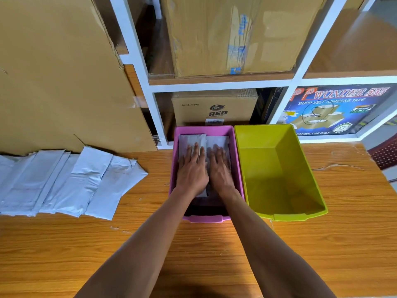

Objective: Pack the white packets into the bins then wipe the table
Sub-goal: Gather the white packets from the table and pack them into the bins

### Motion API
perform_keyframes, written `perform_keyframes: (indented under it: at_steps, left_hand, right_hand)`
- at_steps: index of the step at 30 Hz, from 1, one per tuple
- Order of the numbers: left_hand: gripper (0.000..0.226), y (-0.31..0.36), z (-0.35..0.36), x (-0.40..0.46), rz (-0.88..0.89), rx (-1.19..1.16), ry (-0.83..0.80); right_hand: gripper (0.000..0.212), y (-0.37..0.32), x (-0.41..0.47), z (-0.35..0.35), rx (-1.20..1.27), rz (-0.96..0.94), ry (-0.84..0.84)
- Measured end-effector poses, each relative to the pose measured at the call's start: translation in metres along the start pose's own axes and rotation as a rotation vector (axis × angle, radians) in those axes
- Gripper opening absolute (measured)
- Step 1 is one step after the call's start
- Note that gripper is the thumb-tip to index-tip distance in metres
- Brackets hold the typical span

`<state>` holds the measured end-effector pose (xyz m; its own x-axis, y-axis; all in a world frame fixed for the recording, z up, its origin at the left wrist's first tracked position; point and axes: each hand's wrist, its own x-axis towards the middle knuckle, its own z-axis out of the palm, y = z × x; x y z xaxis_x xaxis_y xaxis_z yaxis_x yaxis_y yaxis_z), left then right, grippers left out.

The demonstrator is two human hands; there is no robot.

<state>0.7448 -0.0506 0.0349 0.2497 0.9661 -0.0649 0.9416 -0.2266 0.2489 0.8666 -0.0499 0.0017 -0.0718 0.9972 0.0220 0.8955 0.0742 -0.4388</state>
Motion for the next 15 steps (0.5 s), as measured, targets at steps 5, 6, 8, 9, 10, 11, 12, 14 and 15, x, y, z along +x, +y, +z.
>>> perform_keyframes:
  at_steps: [5,6,8,9,10,11,12,14,15]
  left_hand:
    - [0.066,-0.007,0.006,0.013,-0.002,-0.014,-0.019]
    - [0.066,-0.009,0.008,0.014,-0.006,-0.003,-0.035]
    - [0.066,-0.014,0.014,0.016,0.005,0.031,-0.039]
    - [0.066,-0.016,0.018,0.016,0.012,0.044,-0.026]
    - [0.065,-0.018,0.022,0.017,0.019,0.055,-0.013]
    - [0.066,-0.019,0.025,0.017,0.024,0.064,0.0]
    - [0.067,-0.02,0.029,0.017,0.028,0.069,0.009]
    - [0.069,-0.024,0.035,0.018,0.043,0.084,0.022]
    - [0.07,-0.026,0.037,0.017,0.051,0.094,0.034]
  right_hand:
    - [0.068,0.009,0.014,0.01,0.014,-0.008,-0.019]
    - [0.067,0.011,0.014,0.013,0.035,-0.003,-0.036]
    - [0.067,0.017,0.014,0.019,0.063,0.014,-0.062]
    - [0.067,0.019,0.015,0.022,0.064,0.025,-0.065]
    - [0.067,0.02,0.015,0.024,0.058,0.035,-0.065]
    - [0.067,0.02,0.016,0.025,0.051,0.04,-0.062]
    - [0.067,0.02,0.017,0.025,0.049,0.044,-0.063]
    - [0.066,0.02,0.018,0.027,0.057,0.056,-0.074]
    - [0.066,0.02,0.018,0.028,0.054,0.061,-0.073]
